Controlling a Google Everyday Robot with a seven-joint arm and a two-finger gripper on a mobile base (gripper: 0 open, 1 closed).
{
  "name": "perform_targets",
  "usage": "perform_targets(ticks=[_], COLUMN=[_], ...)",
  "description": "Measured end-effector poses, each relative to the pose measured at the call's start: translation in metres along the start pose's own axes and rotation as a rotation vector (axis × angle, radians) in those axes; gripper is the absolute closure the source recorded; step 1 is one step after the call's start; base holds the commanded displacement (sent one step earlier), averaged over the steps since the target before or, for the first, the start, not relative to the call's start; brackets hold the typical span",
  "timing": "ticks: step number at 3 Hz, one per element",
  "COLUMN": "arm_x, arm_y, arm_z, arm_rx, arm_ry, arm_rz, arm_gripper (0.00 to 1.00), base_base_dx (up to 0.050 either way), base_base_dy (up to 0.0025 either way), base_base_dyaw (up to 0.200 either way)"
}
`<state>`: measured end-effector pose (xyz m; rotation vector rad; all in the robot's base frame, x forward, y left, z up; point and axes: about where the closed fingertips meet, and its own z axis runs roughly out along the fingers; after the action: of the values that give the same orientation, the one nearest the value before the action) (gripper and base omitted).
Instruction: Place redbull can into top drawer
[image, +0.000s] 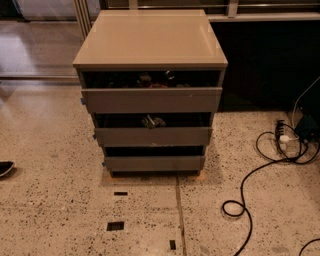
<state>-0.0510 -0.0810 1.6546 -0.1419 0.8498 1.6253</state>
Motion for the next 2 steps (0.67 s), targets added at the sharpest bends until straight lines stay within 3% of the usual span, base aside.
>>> perform_targets(ticks=[1,2], arm_x=[0.013,0.044], arm_y=[-0.003,-0.002], arm_z=[-0.003,-0.021], arm_rx=[0.026,0.060], arm_ry=[0.060,0.231], arm_rz=[-0.090,-0.427], arm_gripper=[0.00,0.00], base_base_dx=[0.000,0.000], base_base_dy=[0.00000,0.00000], base_base_dyaw=[0.000,0.000])
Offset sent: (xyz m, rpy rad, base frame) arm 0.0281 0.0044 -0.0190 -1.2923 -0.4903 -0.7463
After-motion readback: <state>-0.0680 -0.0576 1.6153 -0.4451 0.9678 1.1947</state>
